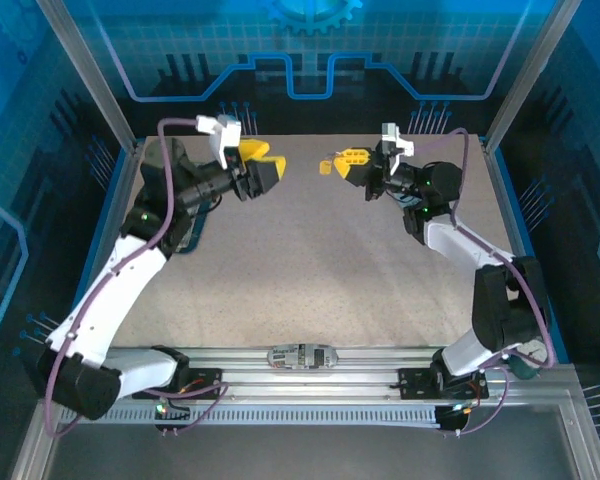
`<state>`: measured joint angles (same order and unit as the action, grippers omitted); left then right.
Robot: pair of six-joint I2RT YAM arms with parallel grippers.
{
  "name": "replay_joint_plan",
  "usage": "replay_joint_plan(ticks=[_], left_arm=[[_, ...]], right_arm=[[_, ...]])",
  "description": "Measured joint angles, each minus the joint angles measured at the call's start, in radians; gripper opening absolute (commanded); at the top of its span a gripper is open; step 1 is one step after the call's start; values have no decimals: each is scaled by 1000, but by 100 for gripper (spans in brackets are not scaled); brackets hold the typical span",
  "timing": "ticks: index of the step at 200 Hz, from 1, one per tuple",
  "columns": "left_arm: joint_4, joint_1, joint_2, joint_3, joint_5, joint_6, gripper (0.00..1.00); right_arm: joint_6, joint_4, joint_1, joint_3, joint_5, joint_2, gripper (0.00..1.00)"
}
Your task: Remove the keys from the keyring
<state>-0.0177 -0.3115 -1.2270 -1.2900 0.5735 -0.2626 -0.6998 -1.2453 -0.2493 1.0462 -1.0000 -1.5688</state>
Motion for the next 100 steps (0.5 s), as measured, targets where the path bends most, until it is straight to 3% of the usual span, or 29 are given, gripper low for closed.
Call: replay_joint_plan(ticks=[32, 100], left_arm=[[43, 9, -106, -112, 145, -50, 62], [47, 9, -161, -122, 349, -102, 63]], right_arm=[[-135, -83, -14, 82, -101, -21, 0], [-281, -135, -63, 205, -207, -93, 0]])
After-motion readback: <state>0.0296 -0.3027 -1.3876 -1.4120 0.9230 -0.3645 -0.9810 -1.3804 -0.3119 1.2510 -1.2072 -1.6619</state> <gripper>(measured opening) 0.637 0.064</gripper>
